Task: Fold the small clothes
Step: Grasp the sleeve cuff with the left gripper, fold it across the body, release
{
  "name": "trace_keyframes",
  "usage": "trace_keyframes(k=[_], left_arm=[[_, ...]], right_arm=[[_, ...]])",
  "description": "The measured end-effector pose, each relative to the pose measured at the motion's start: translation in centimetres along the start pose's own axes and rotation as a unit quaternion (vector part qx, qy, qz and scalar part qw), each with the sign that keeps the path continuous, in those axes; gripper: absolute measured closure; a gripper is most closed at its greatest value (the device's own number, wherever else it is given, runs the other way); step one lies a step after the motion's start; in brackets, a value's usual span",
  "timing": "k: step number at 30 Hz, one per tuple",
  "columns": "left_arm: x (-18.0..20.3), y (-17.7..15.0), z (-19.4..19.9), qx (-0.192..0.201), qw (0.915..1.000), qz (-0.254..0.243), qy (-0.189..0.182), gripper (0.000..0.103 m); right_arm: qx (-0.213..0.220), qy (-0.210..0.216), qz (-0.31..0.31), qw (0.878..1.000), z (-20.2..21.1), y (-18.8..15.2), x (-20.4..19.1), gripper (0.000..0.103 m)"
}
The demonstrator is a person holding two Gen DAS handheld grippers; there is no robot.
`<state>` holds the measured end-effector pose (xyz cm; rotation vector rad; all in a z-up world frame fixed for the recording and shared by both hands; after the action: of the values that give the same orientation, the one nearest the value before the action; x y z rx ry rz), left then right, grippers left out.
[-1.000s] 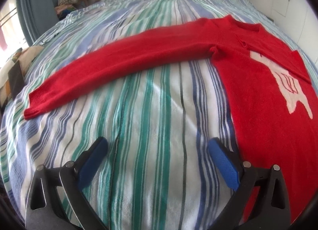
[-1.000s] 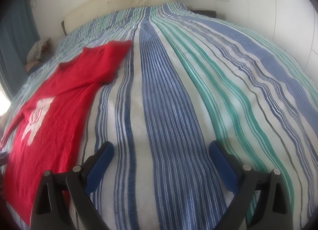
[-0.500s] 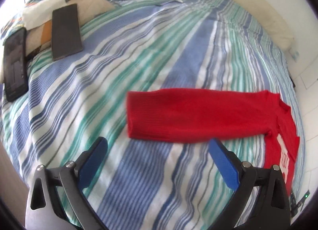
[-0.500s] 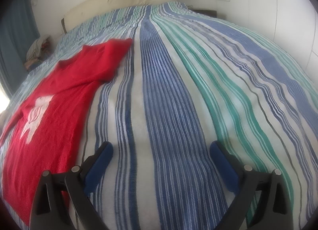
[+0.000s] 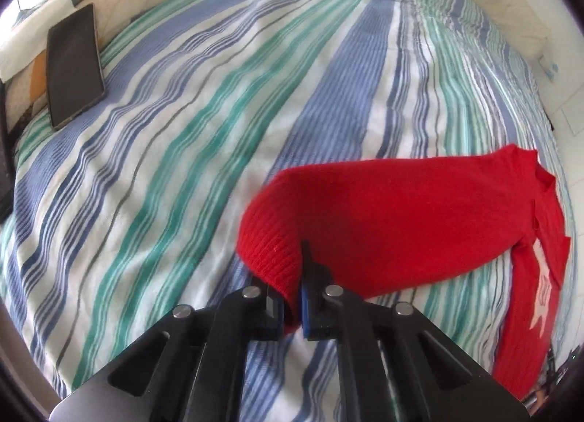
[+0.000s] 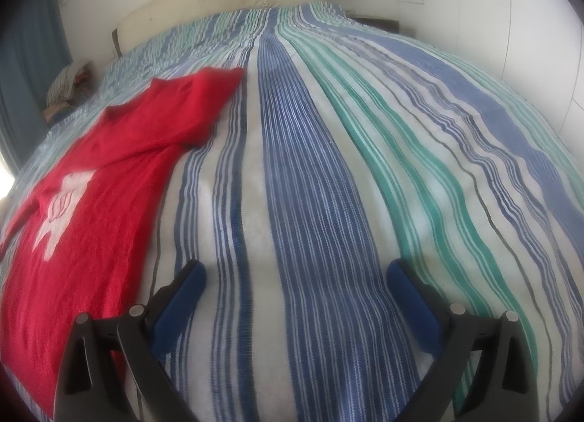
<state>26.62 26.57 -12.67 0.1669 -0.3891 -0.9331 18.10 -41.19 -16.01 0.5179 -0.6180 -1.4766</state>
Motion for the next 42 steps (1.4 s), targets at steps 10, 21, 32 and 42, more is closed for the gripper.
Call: trace_keyframes(k=[10,21,32,42], left_arm=[[22.7,2.2,11.8,0.074,0.9760,-0.189,-0.078,0.098],[42.6,-9.3,10.0,0.053,0.9286,-0.335,-0.152,0.098],[41.1,-11.0,8.4,0.065,0.9036,-0.388,-0.169,0.021],[24.0,-11.6,1.7,0.043,0.9221,-0.375,-0.084,0.023]], right_arm=[[-0.005,-0.004,0.004,1.000,-0.2,0.1,-0.1,0.004],[-0.002,-0.003,0.004,1.000,-0.2,0.1,0.0,0.003],[-0.002,0.000,0.003,1.000,0.0,0.0,-0.2,0.002],[-0.006,-0.002,0.007,1.000,-0.3,0.2,-0.3,0.001]])
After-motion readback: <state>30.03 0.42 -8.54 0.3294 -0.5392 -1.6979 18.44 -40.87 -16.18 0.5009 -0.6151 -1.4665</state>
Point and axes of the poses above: each gripper's, at about its wrist camera, not at the fingertips, and z roughly against the way its jaws point, x to its right, y to its top, the point moved 7 cm from there along -z, roughly the way its jaws point, and after that the axes turned 14 degrees about z, right-handed, at the moved point
